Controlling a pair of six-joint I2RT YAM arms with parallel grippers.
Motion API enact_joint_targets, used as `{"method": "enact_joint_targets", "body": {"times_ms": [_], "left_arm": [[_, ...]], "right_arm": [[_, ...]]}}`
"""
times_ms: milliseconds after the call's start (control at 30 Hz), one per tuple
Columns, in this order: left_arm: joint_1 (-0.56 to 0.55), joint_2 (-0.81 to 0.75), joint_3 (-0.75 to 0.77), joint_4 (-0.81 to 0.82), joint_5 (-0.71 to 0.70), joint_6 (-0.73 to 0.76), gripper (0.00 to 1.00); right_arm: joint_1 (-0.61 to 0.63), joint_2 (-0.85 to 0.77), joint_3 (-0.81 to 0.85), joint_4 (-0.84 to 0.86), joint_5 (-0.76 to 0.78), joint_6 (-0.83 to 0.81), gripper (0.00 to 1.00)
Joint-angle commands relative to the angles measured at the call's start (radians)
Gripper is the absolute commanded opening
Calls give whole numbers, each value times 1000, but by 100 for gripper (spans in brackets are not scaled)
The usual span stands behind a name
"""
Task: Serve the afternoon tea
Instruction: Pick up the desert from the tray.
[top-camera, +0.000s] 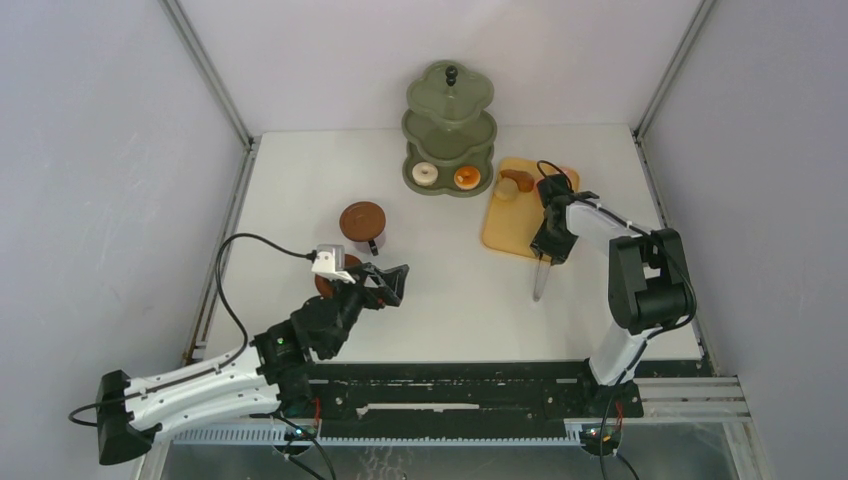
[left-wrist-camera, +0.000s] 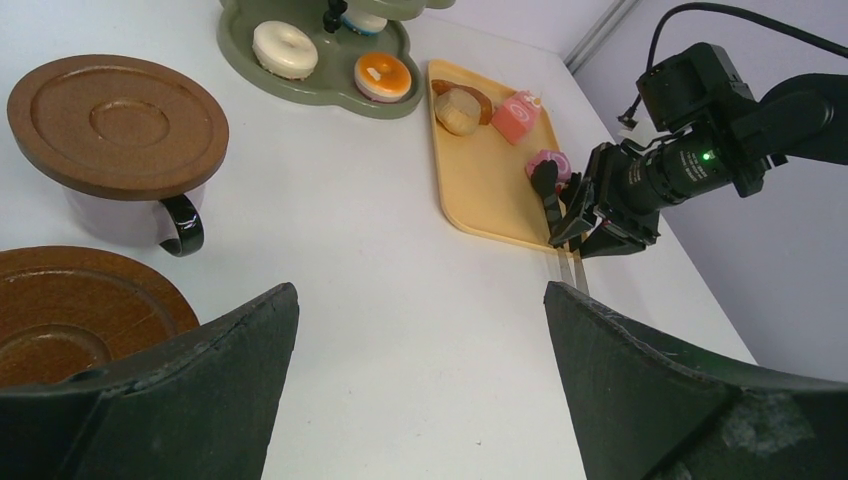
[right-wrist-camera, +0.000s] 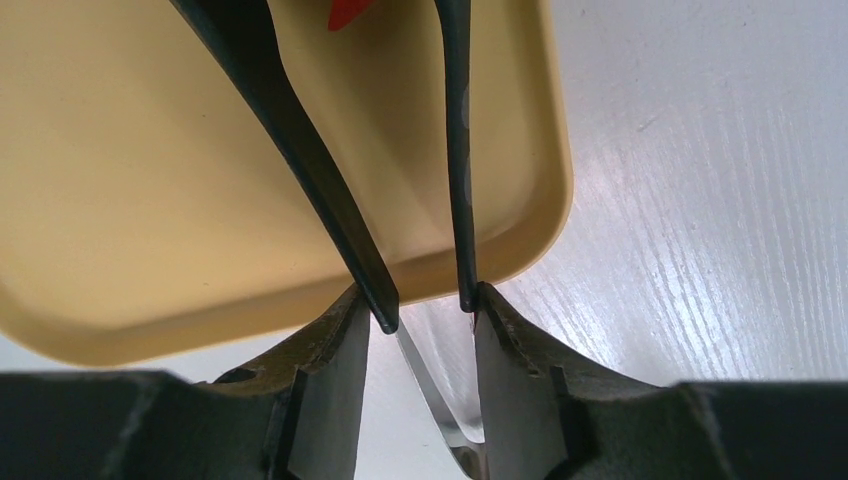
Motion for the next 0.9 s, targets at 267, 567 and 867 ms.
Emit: {"method": "enact_joint_targets", "body": {"times_ms": [267, 567, 867], "left_arm": [[-3, -53, 3, -19, -3, -20, 97], [-3, -72, 19, -41, -11, -15, 97], [-2, -76, 30, -51, -19, -14, 97]], "right_arm": [[75, -99, -39, 56, -52, 0, 37], [127, -183, -13, 2, -45, -11, 36], [191, -211, 67, -66, -21, -34, 32]]}}
